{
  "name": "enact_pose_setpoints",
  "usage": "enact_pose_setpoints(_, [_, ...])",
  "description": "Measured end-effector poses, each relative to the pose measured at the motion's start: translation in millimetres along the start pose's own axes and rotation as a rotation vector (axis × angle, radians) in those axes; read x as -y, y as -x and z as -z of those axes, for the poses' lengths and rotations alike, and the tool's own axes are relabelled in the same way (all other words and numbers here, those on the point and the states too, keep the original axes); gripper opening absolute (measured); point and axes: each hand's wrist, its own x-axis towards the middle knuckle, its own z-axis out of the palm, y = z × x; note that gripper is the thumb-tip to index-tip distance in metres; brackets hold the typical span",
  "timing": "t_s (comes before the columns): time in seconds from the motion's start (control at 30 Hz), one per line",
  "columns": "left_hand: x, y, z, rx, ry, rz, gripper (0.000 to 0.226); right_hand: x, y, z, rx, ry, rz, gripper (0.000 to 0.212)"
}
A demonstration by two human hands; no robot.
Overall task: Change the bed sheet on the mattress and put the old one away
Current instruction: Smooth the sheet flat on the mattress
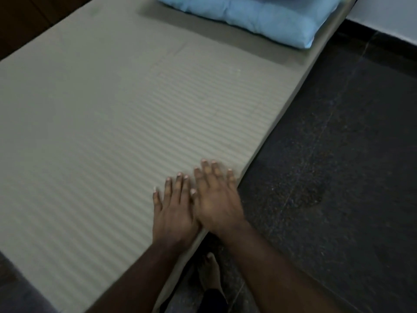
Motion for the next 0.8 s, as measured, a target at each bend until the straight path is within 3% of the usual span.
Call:
enact_pose_setpoints(0.1, [2.2,3.6,-3.2,0.007,-0.051,-0.004,0.066,-14.7,-33.2,-12.0,0.028,0.005,0.109,0.059])
enact_pose_setpoints(0.17, [1.9,6.1,-2.6,0.016,-0.012,0.001,0.069,-53.9,-55.1,-15.1,0.056,0.053,0.057,0.068])
enact_pose_setpoints(0.33, [-6.8,-58.4,14.3,0.038,0.064,0.041,0.077,-160.4,-108.8,24.3,0.028,0.158,-0.494,0.079])
enact_pose_setpoints(0.37, [-12.9,-82.6,16.5,0.034,0.069,0.041,0.077,-159.1,-122.7,29.3,0.007,0.167,-0.461,0.077])
enact_pose_setpoints(0.43, [-27.0,-134.4,17.1,0.035,0.077,0.032,0.076,-137.4,-151.5,25.6,-0.018,0.16,-0.192,0.069])
enact_pose_setpoints(0.5, [-39.7,-177.2,14.0,0.04,0.06,0.035,0.073,-118.9,-173.9,13.5,0.03,0.092,0.032,0.064])
enact_pose_setpoints(0.53, [-44.8,-190.7,11.4,0.036,0.038,0.041,0.072,-121.6,-183.7,9.5,0.066,0.078,0.058,0.063])
enact_pose_setpoints(0.67, [-70.7,-214.5,5.2,0.032,0.0,0.086,0.07,-201.4,-213.6,13.7,0.032,0.14,-0.075,0.072])
enact_pose_setpoints(0.8, [-119.6,-246.6,3.7,0.047,0.002,0.139,0.072,-296.7,-237.6,44.0,-0.044,0.167,-0.39,0.074])
